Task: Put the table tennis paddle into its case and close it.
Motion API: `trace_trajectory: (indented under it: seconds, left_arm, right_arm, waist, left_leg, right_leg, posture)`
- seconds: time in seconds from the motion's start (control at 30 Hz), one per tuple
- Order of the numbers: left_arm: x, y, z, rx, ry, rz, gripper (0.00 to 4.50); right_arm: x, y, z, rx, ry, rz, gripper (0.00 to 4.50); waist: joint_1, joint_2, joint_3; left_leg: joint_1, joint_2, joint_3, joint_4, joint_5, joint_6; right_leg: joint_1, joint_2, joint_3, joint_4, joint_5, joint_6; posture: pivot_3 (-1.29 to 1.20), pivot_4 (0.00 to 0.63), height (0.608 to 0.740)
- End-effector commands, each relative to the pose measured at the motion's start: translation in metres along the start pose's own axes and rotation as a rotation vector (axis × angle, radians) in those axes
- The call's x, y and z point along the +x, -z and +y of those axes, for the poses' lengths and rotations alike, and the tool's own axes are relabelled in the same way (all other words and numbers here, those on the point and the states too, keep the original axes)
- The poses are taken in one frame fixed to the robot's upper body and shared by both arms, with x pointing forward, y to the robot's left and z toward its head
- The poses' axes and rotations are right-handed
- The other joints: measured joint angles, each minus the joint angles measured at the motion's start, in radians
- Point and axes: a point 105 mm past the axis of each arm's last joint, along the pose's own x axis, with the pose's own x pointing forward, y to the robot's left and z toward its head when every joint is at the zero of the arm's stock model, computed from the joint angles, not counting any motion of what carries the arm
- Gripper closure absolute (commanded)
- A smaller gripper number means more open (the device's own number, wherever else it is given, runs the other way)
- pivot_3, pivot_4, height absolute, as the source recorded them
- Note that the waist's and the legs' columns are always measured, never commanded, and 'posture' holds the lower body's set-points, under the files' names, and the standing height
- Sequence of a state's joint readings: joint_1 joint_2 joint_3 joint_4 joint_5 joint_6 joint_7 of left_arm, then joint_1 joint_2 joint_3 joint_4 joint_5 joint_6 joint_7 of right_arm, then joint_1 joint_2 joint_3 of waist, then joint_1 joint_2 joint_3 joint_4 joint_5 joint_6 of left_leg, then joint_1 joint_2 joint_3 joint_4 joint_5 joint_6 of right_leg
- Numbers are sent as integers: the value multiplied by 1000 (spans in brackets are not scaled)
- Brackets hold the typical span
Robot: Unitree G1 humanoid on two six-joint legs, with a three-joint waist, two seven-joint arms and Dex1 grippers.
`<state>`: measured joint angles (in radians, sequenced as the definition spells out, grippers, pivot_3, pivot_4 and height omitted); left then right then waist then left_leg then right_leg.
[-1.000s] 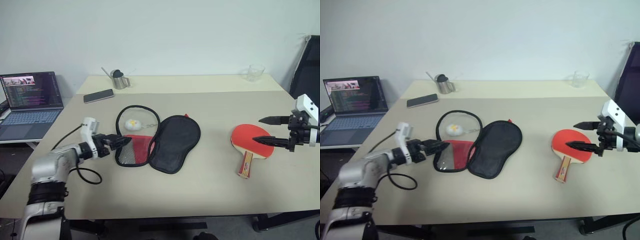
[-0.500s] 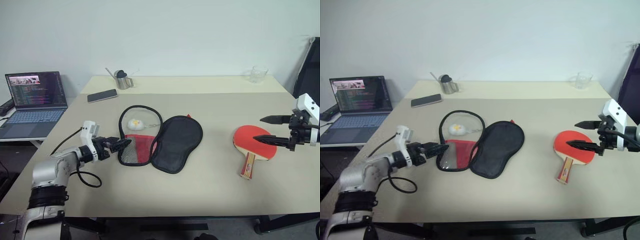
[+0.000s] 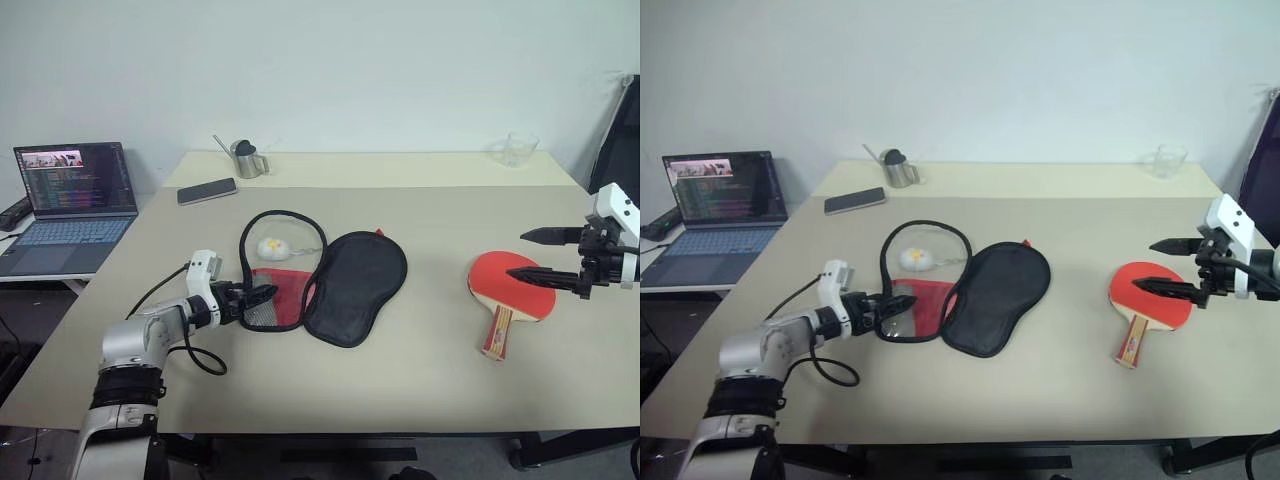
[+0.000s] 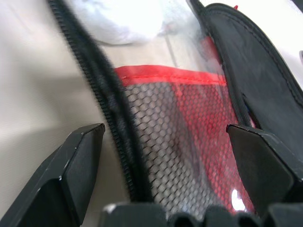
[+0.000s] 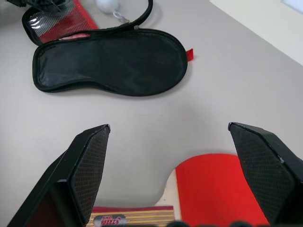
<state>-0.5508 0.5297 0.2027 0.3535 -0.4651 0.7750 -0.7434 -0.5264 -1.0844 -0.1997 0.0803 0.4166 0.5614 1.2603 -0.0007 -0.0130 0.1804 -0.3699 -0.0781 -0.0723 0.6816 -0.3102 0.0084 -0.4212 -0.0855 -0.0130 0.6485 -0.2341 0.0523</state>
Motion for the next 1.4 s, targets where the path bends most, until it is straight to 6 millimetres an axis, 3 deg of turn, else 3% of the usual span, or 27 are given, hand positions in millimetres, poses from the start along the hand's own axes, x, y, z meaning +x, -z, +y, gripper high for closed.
trace_trajectory:
  seconds: [0.03, 0.4, 0.67, 1.07, 1.27, 1.4]
  left_arm:
    - [6, -8, -11, 4, -4, -39, 609]
    - [20, -14, -25, -6, -31, -82, 4470]
    - [42, -28, -29, -13, -64, -134, 4470]
    - [86, -53, -59, 65, 18, -159, 4470]
    - [101, -51, -69, 62, 12, -173, 4470]
    - [102, -47, -65, 52, -19, -176, 4470]
  right_arm:
    - [-4, -13, -2, -47, 9, -22, 0]
    - [-1, -12, -2, -49, 6, -26, 0]
    - [1, -12, -1, -50, 2, -28, 0]
    - [1, -12, 0, -53, -4, -20, 0]
    - [2, -12, 3, -51, -8, -24, 0]
    - [4, -12, 5, -49, -10, -27, 0]
  waist:
    - [0, 0, 0]
    - [2, 0, 0]
    - [3, -1, 0]
    - [6, -1, 1]
    - [4, -1, 1]
    - [5, -1, 1]
  left_leg:
    - [0, 0, 0, 0, 0, 0]
    - [0, 0, 0, 0, 0, 0]
    - [0, 0, 0, 0, 0, 0]
    - [-1, -1, 0, 1, 0, 0]
    - [-1, 0, 1, 0, 0, 0]
    - [-1, 0, 1, 0, 0, 0]
  right_leg:
    - [0, 0, 0, 0, 0, 0]
    - [0, 0, 0, 0, 0, 0]
    - [0, 0, 0, 0, 0, 0]
    - [0, 0, -1, -1, 0, 1]
    - [0, 0, 0, -1, 0, 1]
    - [0, 0, 0, -1, 0, 1]
  posture:
    - [0, 150, 740]
    - [0, 150, 740]
    - [0, 150, 740]
    - [0, 150, 740]
    - [0, 150, 740]
    - [0, 150, 740]
